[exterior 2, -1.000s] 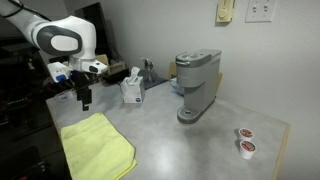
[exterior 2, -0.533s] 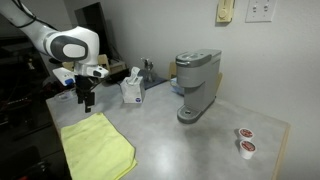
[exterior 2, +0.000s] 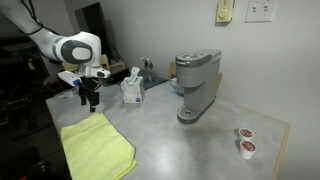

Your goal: Fold the towel once

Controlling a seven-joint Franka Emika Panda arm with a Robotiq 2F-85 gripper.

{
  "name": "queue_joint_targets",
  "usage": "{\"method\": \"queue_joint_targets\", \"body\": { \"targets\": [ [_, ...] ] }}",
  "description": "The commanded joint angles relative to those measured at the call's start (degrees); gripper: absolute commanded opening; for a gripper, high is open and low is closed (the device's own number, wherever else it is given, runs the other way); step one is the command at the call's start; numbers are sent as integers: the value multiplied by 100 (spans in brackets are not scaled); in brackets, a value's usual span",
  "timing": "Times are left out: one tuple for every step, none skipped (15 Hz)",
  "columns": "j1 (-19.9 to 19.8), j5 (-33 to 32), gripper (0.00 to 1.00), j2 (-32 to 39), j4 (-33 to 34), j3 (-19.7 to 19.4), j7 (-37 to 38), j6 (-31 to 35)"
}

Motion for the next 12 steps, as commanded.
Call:
{"method": "queue_joint_targets", "body": {
  "targets": [
    [-1, 8, 100, 24, -19, 2, 44, 58],
    [28, 0, 100, 67, -30, -5, 129, 112],
    [56, -3, 100, 117, -30, -3, 199, 143],
    [83, -23, 100, 167, -26, -7, 271, 160],
    [112, -37, 100, 227, -15, -7, 334, 159],
    [145, -48, 100, 285, -5, -9, 397, 167],
    [184, -58, 100, 343, -3, -18, 479, 187],
    [239, -87, 100, 397, 6, -35, 602, 199],
    [289, -102, 100, 448, 24, -42, 704, 201],
    [350, -147, 100, 496, 38, -66, 829, 198],
    [429, -237, 100, 539, 59, -109, 993, 186],
    [500, -342, 100, 563, 68, -158, 1158, 155]
  ]
}}
